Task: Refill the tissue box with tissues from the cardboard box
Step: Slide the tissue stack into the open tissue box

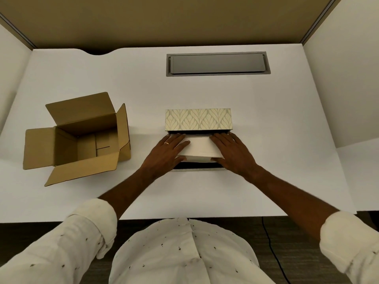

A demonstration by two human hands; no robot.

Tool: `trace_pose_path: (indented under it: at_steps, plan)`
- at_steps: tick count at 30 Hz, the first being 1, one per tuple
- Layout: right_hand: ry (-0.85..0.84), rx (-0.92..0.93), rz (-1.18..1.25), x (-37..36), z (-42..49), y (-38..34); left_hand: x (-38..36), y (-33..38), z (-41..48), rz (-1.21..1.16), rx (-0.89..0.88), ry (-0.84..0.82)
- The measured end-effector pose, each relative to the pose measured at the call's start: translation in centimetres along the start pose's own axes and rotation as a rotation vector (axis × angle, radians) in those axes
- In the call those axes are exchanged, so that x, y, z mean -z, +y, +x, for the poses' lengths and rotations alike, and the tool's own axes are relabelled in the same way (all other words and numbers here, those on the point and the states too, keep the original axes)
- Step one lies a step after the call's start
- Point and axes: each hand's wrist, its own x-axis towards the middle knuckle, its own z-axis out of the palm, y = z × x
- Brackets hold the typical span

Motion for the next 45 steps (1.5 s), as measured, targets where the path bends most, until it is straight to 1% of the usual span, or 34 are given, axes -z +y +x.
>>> trace_pose_path:
  at_steps: [3,9,11,14,18,21,24,29,34,39,42,45]
  plan:
    - [-0.02,-0.007,0.02,0.2,0.0,0.2,0.2,0.1,0.1,-0.014,0.02,0.005]
    - [-0.035,-0.013,0.134,0.4,0.5,0.6,0.5,-0.5,0.1,-0.061,0.062,0.014]
    - [-0.077,0.024,0.147,0.7,1.3,0.8,0.5,-0.7,0.0,-0.057,0.039,-0.008]
    - [-0.17,0.058,0.138,0.9,2.7,0.4,0.7,-0.5,0.3,-0.052,-0.042,-0.03]
    - [-0.212,0.065,0.11,0.6,4.0,-0.6,1.1,0.9,1.9,-0.059,-0.135,-0.128]
    - [-0.186,0.067,0.107,0.6,4.2,-1.0,1.0,2.2,3.3,-0.042,-0.08,-0.205]
    - [-0.182,0.071,0.106,0.7,4.1,-0.9,0.8,3.1,4.3,0.022,-0.016,-0.237]
    - [-0.189,0.036,0.149,0.6,4.2,-1.0,0.7,3.6,5.5,0.08,0.014,-0.192]
    - [-0.187,-0.029,0.179,0.9,4.8,-0.7,0.2,3.4,5.4,0.093,0.026,-0.2]
    - [-0.202,-0.024,0.174,0.6,5.2,-1.0,0.5,2.8,5.7,0.095,0.097,-0.218]
    - [-0.209,-0.023,0.151,0.4,5.2,-0.9,0.5,2.5,5.7,0.107,0.094,-0.218]
    - [-0.182,-0.012,0.141,0.3,5.0,-0.7,0.4,2.5,5.6,0.088,0.093,-0.222]
